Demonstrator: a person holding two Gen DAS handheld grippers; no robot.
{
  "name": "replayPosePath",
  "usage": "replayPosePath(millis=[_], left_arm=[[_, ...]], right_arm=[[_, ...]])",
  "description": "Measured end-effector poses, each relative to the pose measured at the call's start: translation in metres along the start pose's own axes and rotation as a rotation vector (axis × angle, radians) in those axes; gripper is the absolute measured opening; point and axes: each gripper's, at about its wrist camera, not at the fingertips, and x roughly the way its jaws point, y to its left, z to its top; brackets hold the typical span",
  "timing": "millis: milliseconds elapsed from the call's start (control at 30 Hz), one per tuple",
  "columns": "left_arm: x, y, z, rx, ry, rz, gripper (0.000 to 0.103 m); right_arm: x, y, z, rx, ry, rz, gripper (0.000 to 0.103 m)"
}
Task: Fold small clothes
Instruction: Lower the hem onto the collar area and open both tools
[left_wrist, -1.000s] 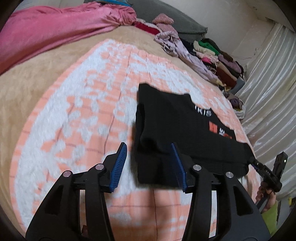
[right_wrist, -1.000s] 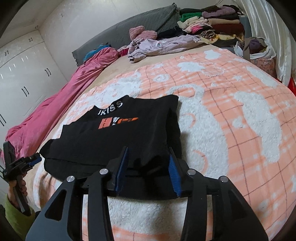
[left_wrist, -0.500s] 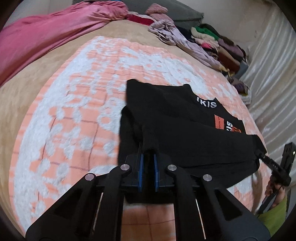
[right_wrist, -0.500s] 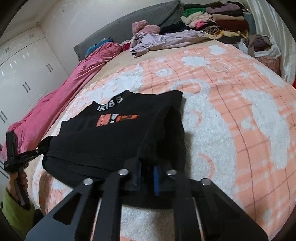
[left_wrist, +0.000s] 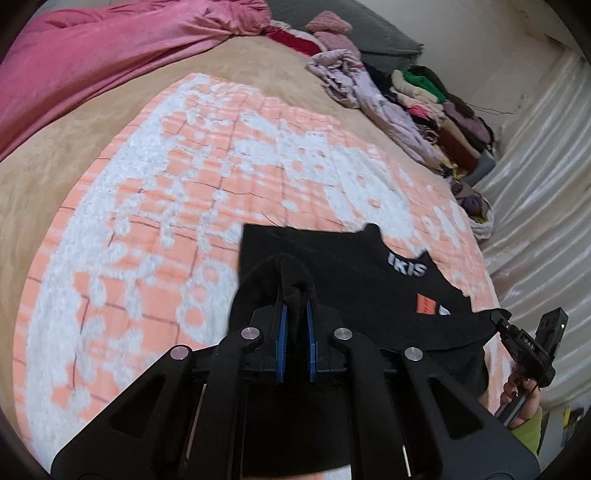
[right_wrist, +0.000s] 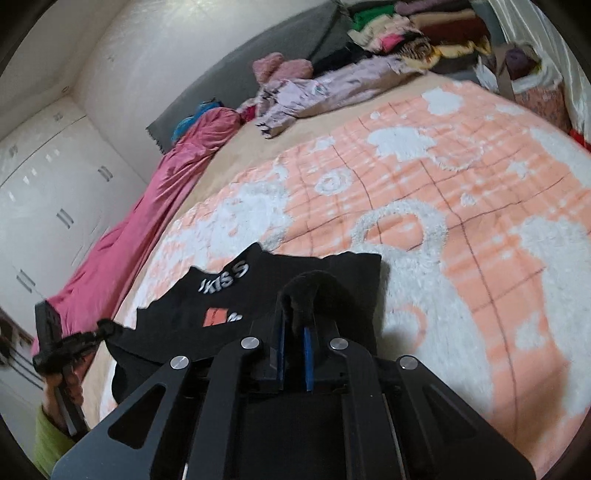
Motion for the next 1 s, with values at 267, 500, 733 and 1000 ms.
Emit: replayPosePath(millis=[267,500,733,1000], left_arm=[[0.020,0.007,0.022,-0.060,-0.003,0.021,0.008],[0.004,0.022,0.026,-0.125,-0.099,-0.022,0.044],[-0.003,0.034,0.007,-0.078,-0.096,0.038,0.044],[0.017,0.026,-0.016,0.041,-0.030,0.088,0.044]], right_arm=[[0.039,-0.018,0.015,0.086,0.045,-0.050,0.007],[0.036,-0.029,0.018,0.159,0.017,0.000,0.033],[0.003,-0.028,0.021,0.096,-0.087,-0.082,0.052],[0.012,0.009,0.003,-0.247,-0.039,-0.256,0.056]])
